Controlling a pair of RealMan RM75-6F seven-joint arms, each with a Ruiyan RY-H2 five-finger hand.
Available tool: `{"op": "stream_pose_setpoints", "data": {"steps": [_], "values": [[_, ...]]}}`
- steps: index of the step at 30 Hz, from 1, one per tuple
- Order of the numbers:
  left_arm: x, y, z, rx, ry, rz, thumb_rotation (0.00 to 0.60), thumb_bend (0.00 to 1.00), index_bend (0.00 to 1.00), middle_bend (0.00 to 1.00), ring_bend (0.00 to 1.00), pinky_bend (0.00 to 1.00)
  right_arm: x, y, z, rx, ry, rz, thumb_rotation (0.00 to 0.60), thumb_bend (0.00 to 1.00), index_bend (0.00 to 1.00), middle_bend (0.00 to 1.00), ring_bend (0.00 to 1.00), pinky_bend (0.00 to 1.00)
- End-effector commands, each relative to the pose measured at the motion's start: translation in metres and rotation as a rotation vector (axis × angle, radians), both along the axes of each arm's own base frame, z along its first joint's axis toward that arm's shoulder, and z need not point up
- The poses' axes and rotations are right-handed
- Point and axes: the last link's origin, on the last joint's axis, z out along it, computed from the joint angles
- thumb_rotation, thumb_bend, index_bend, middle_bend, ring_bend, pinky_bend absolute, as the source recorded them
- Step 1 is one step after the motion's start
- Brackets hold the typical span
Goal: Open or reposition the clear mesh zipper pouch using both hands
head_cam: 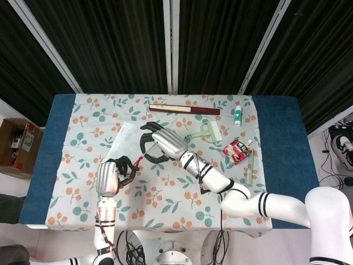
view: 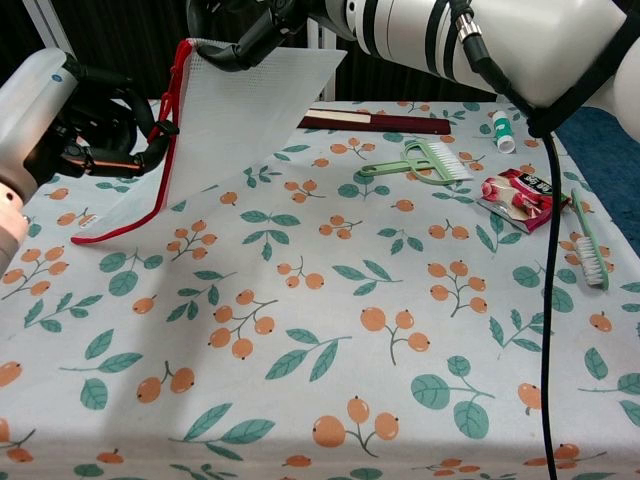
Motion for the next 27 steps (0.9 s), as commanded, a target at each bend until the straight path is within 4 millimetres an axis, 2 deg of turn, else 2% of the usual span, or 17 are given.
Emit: {"op": "stream_pose_setpoints", "data": {"steps": [1,13,20,27], "values": [[0.000,0.000,-0.001,-0.009,-0.009,0.004,0.600,0.44,0.77,0.81,0.72,0.61,-0.001,0.000,0.003,0.000,-0.009,-0.005,0.600,0.43,0.88,0.43,0.13,0.08],[-0.011,0.000,-0.014,-0.056,0.033,0.029,0.600,0.44,0.77,0.81,0.72,0.61,-0.004,-0.001,0.021,-0.030,-0.055,0.000,0.600,0.43,0.89,0.43,0.14,0.08],[-0.026,0.002,-0.028,-0.111,0.115,0.049,0.600,0.43,0.77,0.80,0.72,0.61,-0.016,0.004,0.040,-0.036,-0.078,0.008,0.600,0.43,0.89,0.44,0.14,0.08],[-0.032,0.008,-0.042,-0.160,0.197,0.047,0.600,0.44,0.77,0.80,0.72,0.61,-0.032,0.013,0.056,-0.038,-0.075,0.020,0.600,0.43,0.90,0.44,0.15,0.08]]}}
